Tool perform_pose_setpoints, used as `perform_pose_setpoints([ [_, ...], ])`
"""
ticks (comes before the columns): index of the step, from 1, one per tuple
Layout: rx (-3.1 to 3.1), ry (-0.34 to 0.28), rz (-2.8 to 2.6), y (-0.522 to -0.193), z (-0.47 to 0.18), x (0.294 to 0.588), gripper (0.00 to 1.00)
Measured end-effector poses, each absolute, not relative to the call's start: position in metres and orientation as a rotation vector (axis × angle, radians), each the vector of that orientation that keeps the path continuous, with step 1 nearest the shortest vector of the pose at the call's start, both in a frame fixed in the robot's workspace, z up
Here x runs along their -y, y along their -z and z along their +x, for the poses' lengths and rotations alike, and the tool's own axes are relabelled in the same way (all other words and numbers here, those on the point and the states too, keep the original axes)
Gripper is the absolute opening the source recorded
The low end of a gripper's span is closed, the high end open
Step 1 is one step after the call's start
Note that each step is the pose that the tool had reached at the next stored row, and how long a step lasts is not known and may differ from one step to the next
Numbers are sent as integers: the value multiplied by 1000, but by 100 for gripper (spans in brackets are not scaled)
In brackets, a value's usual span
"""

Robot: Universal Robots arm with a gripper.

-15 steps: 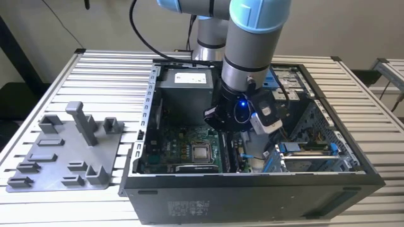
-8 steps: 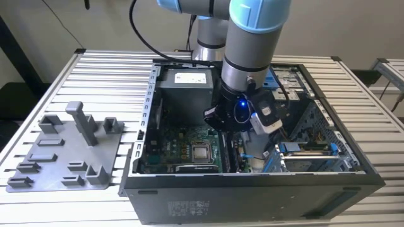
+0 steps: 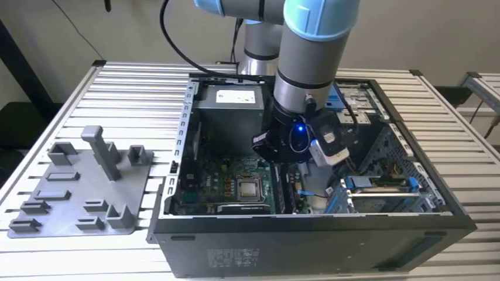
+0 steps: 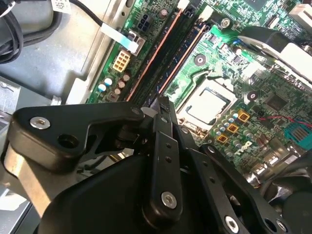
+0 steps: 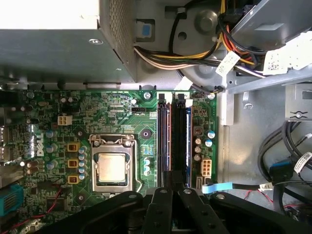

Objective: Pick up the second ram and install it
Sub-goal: 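Press down the second ram until it locks into place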

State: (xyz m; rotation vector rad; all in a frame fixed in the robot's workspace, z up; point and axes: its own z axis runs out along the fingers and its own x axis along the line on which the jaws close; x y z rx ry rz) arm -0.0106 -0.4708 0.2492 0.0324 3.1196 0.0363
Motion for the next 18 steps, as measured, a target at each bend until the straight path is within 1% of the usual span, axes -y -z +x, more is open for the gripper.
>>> perform_pose_setpoints([
  [10, -3120, -36, 31, -249, -11, 471, 11],
  [18, -3116, -38, -175, -249, -11, 471, 11],
])
